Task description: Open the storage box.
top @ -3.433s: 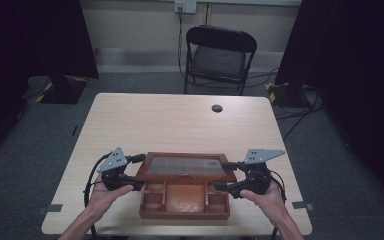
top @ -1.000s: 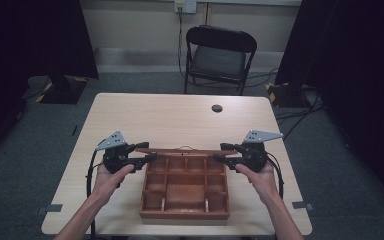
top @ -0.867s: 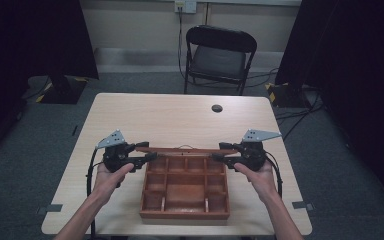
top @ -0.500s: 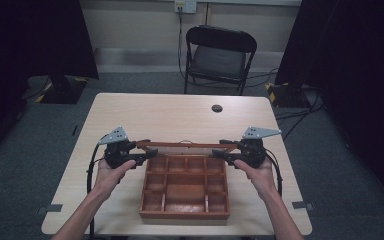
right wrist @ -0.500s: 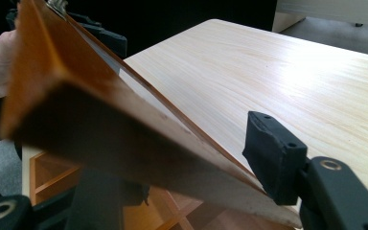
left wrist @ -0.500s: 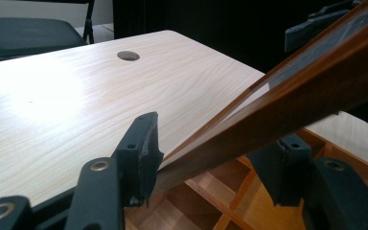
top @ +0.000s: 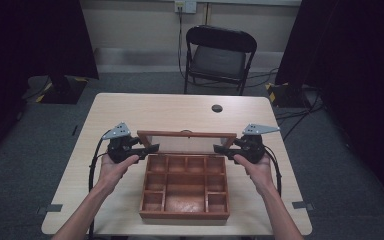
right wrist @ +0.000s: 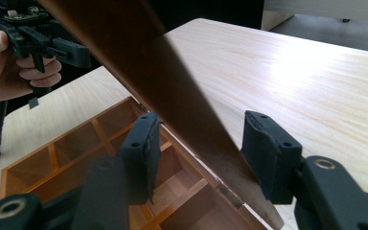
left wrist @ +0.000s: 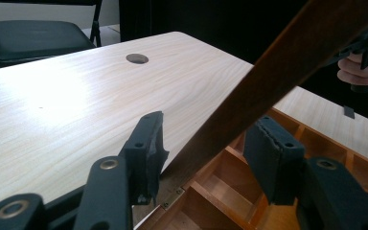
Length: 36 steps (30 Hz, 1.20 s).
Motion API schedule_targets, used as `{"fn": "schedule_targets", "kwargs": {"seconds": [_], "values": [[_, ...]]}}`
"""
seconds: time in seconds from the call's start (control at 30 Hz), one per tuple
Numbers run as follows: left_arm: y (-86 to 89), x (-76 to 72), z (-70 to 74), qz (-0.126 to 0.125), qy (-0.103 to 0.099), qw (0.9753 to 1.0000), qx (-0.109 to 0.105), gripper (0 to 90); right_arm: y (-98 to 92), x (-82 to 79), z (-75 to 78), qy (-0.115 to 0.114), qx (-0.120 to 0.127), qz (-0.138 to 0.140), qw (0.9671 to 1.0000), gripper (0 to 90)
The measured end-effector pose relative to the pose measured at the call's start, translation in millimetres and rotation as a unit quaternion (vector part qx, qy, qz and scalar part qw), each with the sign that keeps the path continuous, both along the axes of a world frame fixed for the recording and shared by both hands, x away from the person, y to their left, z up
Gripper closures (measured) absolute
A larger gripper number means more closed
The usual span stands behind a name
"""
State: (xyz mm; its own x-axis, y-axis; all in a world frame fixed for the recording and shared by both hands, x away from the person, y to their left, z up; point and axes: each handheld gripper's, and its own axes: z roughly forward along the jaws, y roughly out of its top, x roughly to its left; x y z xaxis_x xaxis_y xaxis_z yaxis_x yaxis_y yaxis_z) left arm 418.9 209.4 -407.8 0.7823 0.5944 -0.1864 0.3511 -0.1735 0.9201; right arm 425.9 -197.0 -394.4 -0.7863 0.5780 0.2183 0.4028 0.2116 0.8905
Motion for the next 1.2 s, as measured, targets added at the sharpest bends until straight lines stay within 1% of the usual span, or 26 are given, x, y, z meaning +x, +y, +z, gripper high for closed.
{"fn": "schedule_targets", "kwargs": {"seconds": [0.13,0.23,0.33,0.47,0.53,0.6,0.77,0.93,1.03,1.07,1.13,1.2], "values": [[0.7,2.7,-2.1,0.001,0.003,1.0,0.001,49.9,0.8,3.2,-2.6,0.002,0.002,-0.003,1.0,48.4],[1.5,4.6,-3.3,0.001,0.007,1.0,-0.002,50.4,1.7,6.1,-5.4,0.005,0.0,-0.005,1.0,48.3],[1.7,6.3,-4.0,0.004,0.003,1.0,-0.001,51.2,2.6,8.8,-7.6,0.005,-0.004,-0.005,1.0,48.5],[2.3,9.8,-6.8,0.008,0.005,1.0,-0.001,52.1,2.8,12.7,-11.2,0.008,-0.006,-0.009,0.9999,48.7],[3.0,12.0,-8.5,0.008,0.008,0.9999,0.0,52.6,2.9,14.5,-12.6,0.009,-0.004,-0.011,0.9999,48.6],[3.3,14.1,-10.3,0.008,0.011,0.9999,-0.005,53.1,2.9,15.6,-13.4,0.009,0.001,-0.013,0.9999,48.5],[3.8,17.3,-12.1,0.011,0.014,0.9998,-0.007,54.1,2.2,19.0,-15.6,0.011,0.006,-0.018,0.9998,49.1],[3.0,19.5,-11.3,0.013,0.013,0.9998,0.001,54.6,3.2,21.2,-18.3,0.013,0.002,-0.024,0.9996,49.0],[2.6,20.6,-11.7,0.015,0.012,0.9998,0.001,54.6,3.4,22.9,-19.6,0.012,0.003,-0.026,0.9996,49.2],[2.1,20.8,-12.0,0.016,0.014,0.9998,-0.002,54.3,3.4,23.4,-20.1,0.013,0.004,-0.027,0.9996,49.3],[1.4,21.7,-12.2,0.013,0.014,0.9998,0.005,52.8,3.5,24.4,-20.9,0.013,0.002,-0.027,0.9995,49.6],[0.6,22.0,-12.8,0.013,0.015,0.9998,0.007,50.9,3.7,25.3,-21.5,0.012,0.0,-0.029,0.9995,49.9]]}}
